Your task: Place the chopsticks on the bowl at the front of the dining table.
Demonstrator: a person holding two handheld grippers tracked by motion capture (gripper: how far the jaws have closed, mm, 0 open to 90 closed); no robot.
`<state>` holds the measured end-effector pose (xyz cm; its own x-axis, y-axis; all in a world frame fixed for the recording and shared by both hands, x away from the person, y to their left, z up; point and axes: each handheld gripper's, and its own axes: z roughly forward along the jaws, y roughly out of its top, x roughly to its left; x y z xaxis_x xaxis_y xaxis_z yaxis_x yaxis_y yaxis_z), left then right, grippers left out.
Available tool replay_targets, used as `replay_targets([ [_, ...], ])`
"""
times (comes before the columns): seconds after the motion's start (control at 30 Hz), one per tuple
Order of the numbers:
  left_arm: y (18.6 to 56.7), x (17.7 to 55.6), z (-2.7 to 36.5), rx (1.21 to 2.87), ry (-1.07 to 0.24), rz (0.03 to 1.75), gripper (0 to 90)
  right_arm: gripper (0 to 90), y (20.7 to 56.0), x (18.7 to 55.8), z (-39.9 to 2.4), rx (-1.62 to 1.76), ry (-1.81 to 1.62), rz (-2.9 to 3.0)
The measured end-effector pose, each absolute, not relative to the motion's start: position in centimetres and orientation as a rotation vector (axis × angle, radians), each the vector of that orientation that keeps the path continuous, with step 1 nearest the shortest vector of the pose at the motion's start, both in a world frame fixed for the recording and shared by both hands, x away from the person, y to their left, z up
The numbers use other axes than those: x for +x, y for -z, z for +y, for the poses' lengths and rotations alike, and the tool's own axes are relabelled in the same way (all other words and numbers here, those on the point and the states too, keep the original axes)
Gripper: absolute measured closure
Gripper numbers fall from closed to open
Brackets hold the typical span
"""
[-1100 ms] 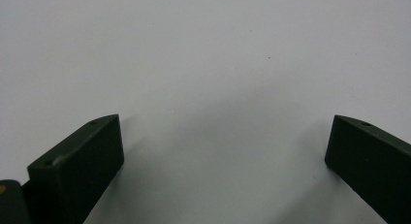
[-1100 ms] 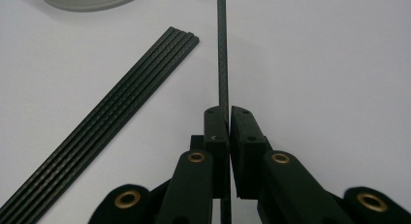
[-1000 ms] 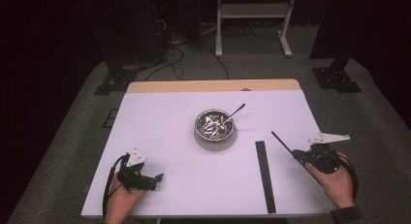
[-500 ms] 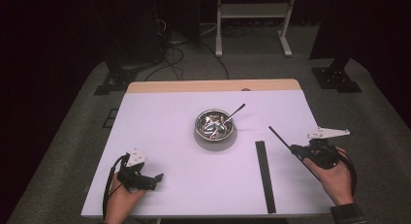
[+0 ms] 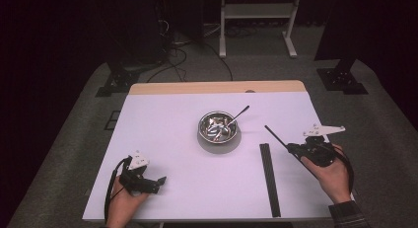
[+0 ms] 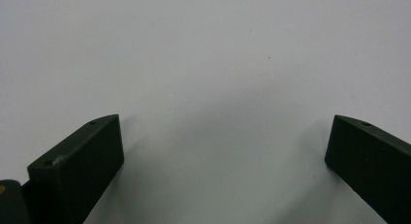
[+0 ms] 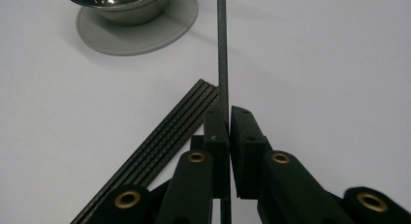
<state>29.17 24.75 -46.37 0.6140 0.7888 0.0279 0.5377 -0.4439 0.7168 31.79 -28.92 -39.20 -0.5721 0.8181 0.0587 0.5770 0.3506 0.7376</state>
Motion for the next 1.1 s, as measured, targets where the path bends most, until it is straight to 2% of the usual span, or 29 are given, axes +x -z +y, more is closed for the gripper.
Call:
replay_targets([
  [1.1, 46.4, 29.2, 24.8, 2.157, -0.472, 1.039, 0.0, 85.4, 38.1, 35.2, -24.4, 1.157, -1.112, 2.363],
])
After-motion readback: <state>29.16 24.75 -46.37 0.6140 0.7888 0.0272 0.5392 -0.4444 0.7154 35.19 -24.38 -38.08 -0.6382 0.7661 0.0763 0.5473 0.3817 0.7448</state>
